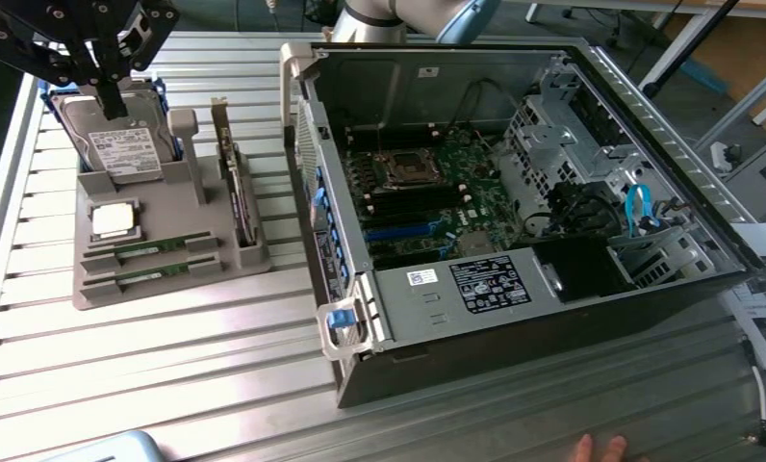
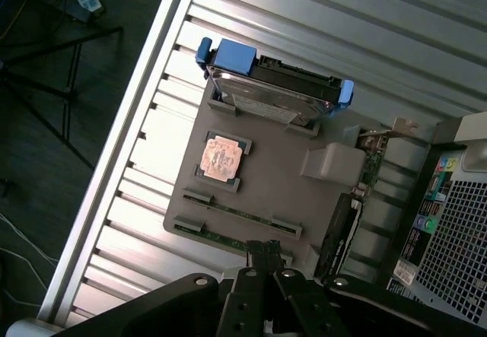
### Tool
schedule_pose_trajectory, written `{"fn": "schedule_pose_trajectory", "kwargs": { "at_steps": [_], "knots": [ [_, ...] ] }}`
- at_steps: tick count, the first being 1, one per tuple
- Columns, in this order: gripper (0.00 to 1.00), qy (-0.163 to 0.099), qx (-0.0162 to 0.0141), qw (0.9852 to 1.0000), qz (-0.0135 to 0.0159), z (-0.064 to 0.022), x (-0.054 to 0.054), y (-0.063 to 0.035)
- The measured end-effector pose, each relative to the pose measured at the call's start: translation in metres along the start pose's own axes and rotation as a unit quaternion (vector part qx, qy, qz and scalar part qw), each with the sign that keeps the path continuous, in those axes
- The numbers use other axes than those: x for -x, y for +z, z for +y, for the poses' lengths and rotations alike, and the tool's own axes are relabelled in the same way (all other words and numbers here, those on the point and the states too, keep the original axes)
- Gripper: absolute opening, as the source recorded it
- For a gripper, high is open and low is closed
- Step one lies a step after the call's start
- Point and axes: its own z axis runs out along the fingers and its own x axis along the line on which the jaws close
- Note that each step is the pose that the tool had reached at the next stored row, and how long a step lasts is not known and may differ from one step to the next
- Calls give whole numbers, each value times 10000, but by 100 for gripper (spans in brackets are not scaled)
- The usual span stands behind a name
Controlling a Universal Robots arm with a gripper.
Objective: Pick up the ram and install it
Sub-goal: 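Pick up the ram and move it above insertion slot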
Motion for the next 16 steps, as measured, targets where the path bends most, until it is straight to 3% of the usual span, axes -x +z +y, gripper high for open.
{"fn": "schedule_pose_trajectory", "kwargs": {
  "at_steps": [10, 16],
  "knots": [
    [11, -348, -11, 9994, 18, 0, 0, 2],
    [11, -634, -20, 9980, 33, 0, 0, 4]
  ]
}}
